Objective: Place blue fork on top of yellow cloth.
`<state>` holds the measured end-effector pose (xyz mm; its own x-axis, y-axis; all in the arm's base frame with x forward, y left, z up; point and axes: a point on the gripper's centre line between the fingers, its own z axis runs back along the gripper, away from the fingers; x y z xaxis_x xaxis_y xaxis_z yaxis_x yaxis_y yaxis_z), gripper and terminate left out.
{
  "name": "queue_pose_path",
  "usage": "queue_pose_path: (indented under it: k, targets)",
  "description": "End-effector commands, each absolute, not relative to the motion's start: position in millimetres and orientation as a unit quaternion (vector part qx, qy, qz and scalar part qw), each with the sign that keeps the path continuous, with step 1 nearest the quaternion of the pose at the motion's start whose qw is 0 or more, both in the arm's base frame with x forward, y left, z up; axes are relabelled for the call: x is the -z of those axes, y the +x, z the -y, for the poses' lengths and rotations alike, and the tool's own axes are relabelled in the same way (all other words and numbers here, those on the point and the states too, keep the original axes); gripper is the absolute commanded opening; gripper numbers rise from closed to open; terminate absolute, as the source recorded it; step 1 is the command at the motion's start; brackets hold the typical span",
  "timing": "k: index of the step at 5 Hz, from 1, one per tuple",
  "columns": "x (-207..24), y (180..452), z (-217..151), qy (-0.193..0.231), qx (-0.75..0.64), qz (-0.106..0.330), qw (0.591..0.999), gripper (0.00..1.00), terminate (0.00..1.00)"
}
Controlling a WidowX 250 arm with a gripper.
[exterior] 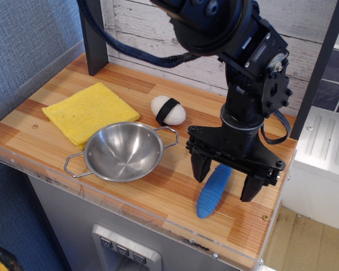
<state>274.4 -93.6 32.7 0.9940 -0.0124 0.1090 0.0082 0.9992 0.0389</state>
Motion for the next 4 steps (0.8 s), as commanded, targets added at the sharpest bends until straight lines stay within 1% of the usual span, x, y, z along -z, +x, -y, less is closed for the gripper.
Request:
queue_pose_path:
  k: [1,2,3,4]
  targets:
    - [-31,286,82,0.028,-0.011,0.066,0.997,1.0,0.0]
    - [-20,292,83,0.025,-0.014,0.069,0.997,1.0,0.0]
    - [-13,296,86,0.009,0.003,0.08,0.997,1.0,0.0]
    - [-14,295,88,0.011,0.002,0.076,0.997,0.0,0.0]
